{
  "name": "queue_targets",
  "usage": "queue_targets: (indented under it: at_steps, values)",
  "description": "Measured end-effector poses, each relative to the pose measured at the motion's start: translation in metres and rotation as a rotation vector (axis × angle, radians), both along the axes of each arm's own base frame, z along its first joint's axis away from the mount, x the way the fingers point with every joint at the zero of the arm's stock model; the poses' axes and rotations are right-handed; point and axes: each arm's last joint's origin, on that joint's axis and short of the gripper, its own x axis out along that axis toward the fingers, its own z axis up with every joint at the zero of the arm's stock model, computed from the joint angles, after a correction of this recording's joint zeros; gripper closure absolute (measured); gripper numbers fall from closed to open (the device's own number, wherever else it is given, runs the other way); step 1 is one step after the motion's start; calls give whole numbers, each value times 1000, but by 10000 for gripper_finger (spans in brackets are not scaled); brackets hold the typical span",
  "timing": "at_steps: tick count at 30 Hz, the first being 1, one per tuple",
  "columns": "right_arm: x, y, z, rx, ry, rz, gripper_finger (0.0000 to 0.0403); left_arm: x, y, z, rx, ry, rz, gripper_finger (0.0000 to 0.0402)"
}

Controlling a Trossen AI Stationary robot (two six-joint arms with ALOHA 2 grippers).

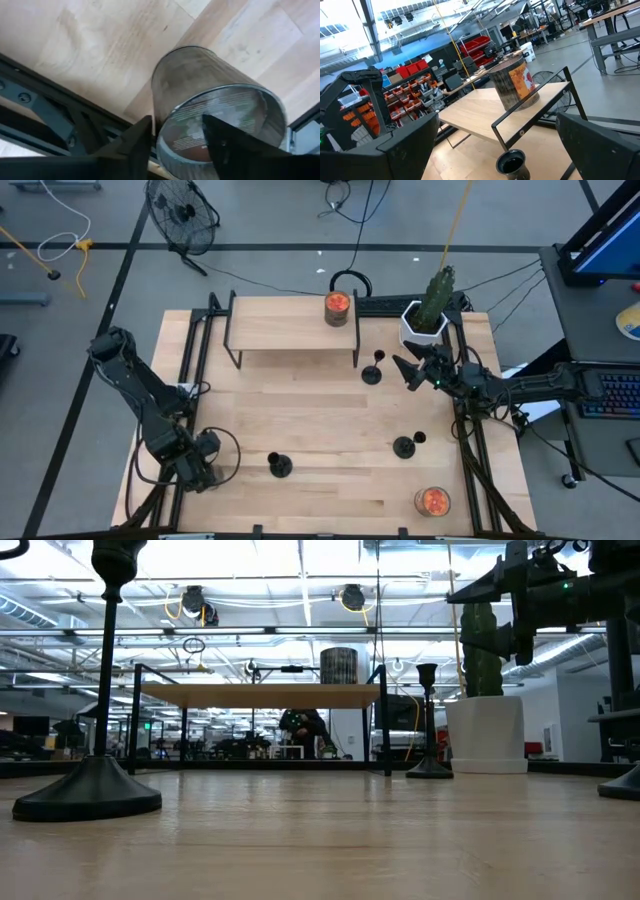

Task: Pick & Place candle stick holders
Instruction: Put the left silver scented candle on the shelf

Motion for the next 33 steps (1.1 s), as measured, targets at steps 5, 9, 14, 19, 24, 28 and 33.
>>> queue_targets:
  at_steps: [5,9,14,19,24,28,33]
  values:
    - [0,0,0,0,0,0,9,0,1,0,15,-12,2,323]
    - [0,0,0,0,0,0,9,0,1,0,20,-22,5,387]
    - [0,0,0,0,1,0,9,1,1,0,29,-37,20,389]
    - [0,0,0,0,0,-1,9,1,1,-1,34,-39,34,396]
    - [0,0,3,0,-29,0,9,1,2,2,29,-45,39,398]
    - [-1,1,8,55,-131,29,9,-1,7,9,22,-96,69,399]
    - [-1,2,10,72,-166,73,9,-6,16,22,-16,-159,111,400]
